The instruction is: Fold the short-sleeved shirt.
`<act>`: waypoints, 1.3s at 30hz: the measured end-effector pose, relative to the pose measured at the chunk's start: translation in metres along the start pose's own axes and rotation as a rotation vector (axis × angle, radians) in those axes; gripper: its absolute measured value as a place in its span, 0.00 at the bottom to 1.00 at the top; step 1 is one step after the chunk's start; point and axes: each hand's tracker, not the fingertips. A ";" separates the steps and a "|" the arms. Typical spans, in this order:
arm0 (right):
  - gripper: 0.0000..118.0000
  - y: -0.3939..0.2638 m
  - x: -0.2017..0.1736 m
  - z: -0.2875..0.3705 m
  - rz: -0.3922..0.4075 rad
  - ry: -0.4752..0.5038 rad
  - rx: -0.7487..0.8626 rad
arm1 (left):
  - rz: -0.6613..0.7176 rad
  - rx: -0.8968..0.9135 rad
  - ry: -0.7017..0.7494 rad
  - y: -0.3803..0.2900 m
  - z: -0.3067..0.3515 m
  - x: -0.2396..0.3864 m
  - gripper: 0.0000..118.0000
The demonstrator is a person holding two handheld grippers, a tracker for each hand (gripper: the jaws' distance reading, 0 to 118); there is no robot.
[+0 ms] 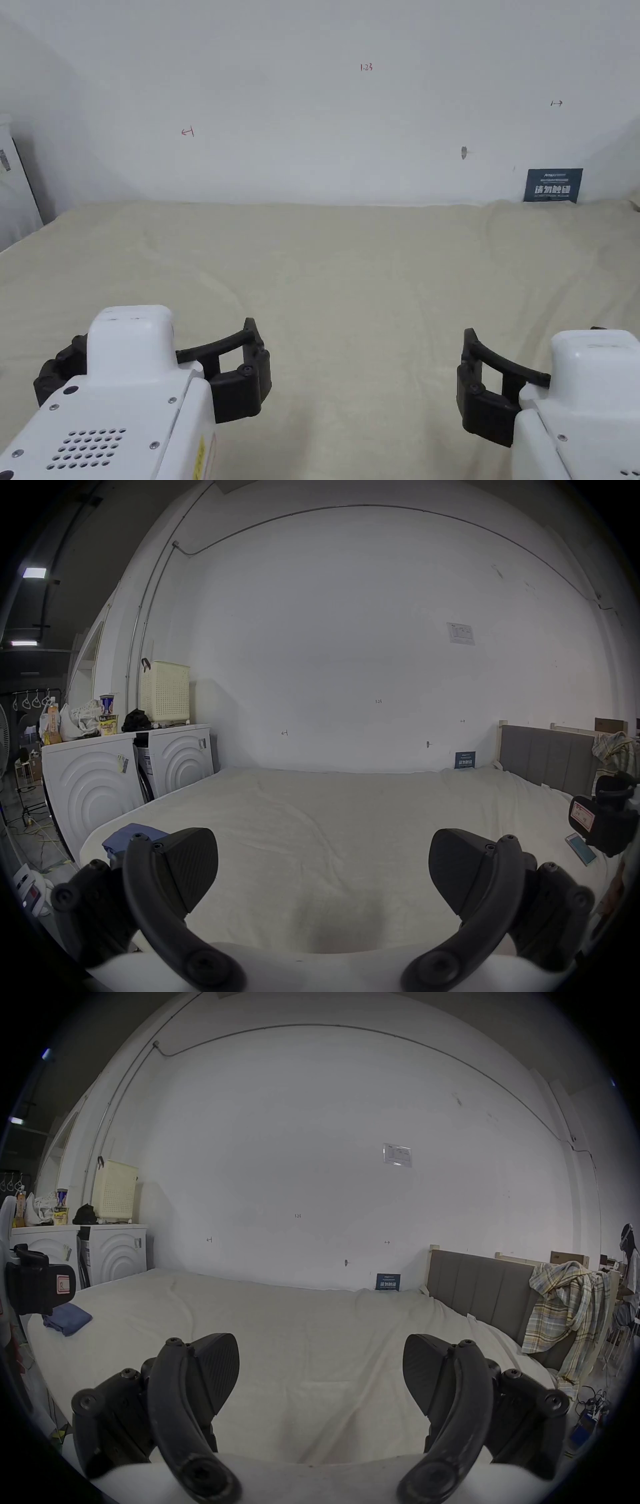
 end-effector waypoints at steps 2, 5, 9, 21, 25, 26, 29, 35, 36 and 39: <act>0.84 0.000 0.000 0.000 0.000 -0.004 -0.001 | -0.002 0.003 0.001 0.000 0.000 0.000 1.00; 0.84 0.000 0.001 0.000 -0.003 -0.004 -0.004 | -0.002 -0.001 -0.001 0.001 -0.001 0.001 1.00; 0.84 0.000 0.001 0.000 0.007 -0.020 0.002 | -0.001 0.002 -0.007 0.001 -0.001 0.002 1.00; 0.84 -0.001 0.006 0.000 -0.014 -0.040 0.001 | -0.006 -0.008 -0.008 0.001 -0.001 0.002 1.00; 0.84 -0.001 0.006 0.000 -0.009 -0.044 0.001 | -0.010 -0.007 -0.009 0.001 -0.001 0.002 1.00; 0.84 -0.001 0.006 0.000 -0.011 -0.039 -0.007 | -0.009 -0.007 -0.010 0.001 -0.001 0.003 1.00; 0.84 -0.001 0.007 -0.001 -0.024 -0.031 -0.030 | -0.007 -0.007 -0.013 0.000 -0.001 0.003 1.00; 0.84 -0.001 0.010 0.000 -0.020 -0.034 -0.020 | -0.007 -0.008 -0.013 0.000 -0.001 0.003 1.00; 0.84 -0.001 0.011 0.000 -0.025 -0.032 -0.021 | -0.007 -0.010 -0.013 0.000 -0.001 0.003 1.00; 0.84 -0.001 0.011 0.000 -0.037 -0.030 -0.024 | -0.007 -0.008 -0.013 0.001 -0.001 0.003 1.00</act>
